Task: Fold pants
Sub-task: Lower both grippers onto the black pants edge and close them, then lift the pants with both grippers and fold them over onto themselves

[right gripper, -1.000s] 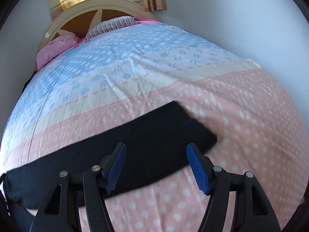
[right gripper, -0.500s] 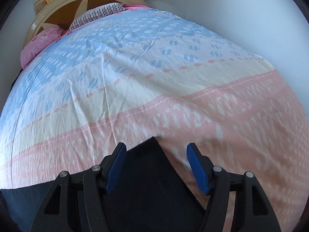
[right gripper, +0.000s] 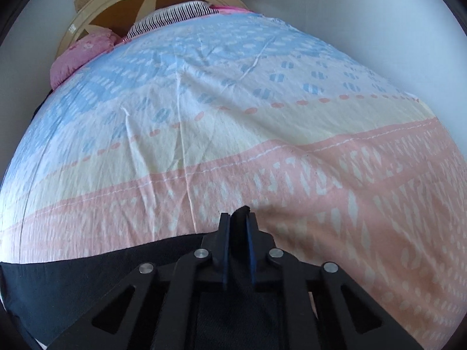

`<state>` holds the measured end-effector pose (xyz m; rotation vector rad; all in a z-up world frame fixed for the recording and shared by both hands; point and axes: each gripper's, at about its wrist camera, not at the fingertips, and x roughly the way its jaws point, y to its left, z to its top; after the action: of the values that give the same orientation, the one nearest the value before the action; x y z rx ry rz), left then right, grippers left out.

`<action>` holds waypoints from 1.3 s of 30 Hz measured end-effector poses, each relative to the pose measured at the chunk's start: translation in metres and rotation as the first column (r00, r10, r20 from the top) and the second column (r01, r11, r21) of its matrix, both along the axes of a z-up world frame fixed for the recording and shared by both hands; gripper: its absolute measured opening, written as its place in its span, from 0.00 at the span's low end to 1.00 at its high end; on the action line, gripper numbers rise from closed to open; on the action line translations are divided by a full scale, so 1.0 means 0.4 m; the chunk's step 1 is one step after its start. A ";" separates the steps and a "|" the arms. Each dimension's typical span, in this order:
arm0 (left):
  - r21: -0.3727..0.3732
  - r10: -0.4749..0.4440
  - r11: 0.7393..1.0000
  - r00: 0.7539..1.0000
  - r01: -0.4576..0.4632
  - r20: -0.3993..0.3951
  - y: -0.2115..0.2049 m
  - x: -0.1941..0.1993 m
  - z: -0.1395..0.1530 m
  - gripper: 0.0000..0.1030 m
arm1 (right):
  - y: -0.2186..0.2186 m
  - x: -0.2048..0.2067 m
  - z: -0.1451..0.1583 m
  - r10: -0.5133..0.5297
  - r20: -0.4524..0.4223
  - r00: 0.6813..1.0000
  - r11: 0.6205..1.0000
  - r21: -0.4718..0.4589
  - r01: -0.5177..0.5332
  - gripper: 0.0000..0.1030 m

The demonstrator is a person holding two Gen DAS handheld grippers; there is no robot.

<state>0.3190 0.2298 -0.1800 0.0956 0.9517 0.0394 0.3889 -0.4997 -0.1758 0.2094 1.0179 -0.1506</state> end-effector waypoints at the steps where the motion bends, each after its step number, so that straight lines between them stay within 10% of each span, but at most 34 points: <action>1: 0.008 -0.011 1.000 1.000 0.011 0.008 -0.005 -0.005 0.003 0.12 | 0.000 -0.013 0.014 0.000 0.024 1.000 1.000 0.000 0.000 0.09; 19: -0.235 0.030 0.972 0.972 0.026 0.232 0.080 -0.135 0.124 0.11 | -0.023 -0.328 0.185 -0.030 0.211 0.977 0.999 -0.017 0.034 0.08; 39: -0.251 -0.042 0.961 0.957 0.118 0.288 0.070 -0.385 0.071 0.11 | -0.102 -0.657 0.088 -0.141 0.101 0.985 0.989 -0.022 0.144 0.00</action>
<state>0.1649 0.2577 -0.1516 -0.1182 0.6611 -0.1480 0.1263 -0.5406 -0.1407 0.2608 0.9014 -0.2822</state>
